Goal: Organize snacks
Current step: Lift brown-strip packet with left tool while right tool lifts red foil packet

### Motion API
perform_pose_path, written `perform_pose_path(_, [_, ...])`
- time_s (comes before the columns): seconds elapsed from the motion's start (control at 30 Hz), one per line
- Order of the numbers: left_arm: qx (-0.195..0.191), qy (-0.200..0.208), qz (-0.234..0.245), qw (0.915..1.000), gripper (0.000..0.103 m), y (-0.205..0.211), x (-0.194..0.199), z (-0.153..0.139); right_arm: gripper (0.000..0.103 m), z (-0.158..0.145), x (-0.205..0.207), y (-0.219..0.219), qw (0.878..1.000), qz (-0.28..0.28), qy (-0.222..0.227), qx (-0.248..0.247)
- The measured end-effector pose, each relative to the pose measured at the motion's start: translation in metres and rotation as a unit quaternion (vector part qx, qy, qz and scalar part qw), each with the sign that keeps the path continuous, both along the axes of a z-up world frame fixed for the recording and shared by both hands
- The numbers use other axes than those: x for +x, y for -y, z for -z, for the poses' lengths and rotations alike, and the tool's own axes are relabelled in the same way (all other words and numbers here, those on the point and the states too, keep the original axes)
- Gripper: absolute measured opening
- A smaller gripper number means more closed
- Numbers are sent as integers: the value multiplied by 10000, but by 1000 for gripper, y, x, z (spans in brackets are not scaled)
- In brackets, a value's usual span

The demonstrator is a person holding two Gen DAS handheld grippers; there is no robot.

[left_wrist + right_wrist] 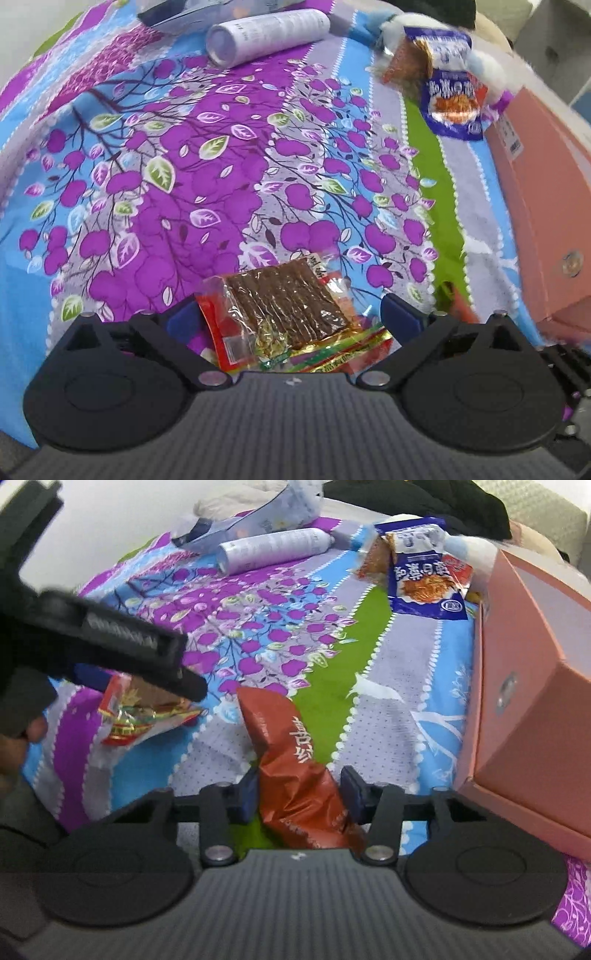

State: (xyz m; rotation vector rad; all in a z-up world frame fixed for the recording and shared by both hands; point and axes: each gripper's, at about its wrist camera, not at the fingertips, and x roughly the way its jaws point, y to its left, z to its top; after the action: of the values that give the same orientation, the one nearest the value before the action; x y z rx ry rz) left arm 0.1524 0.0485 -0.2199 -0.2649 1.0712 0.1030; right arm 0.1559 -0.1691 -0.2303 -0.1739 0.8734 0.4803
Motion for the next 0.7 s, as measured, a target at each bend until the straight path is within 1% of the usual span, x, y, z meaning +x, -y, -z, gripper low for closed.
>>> perform_pose_path(0.07, [187,-6,115,9998,101,6,3,2,47,-2,-2,3,9999,132,-12,20])
perform_pose_path(0.17, [371,-31,222,9991,101,10,7,6,47,-4,-6,10,9994,325,-50,97])
perform_pose_path(0.43, [486,-171,358,9980,100,13,11,9,46,-4,-11,20,9971,678,-204,291])
perform_pose_path(0.53, [489,-145,410,9979,95,14,9,9,46,-5,-12,20,9965,743,-228,322])
perform_pose_path(0.6, [488,-128,483,9976,88,15,8,7,46,-6,-12,19,9963,790,-179,278])
perform_pose_path(0.7, [500,-78,561,9971,81,16,4,5,46,-7,-11,19,9962,850,-92,153])
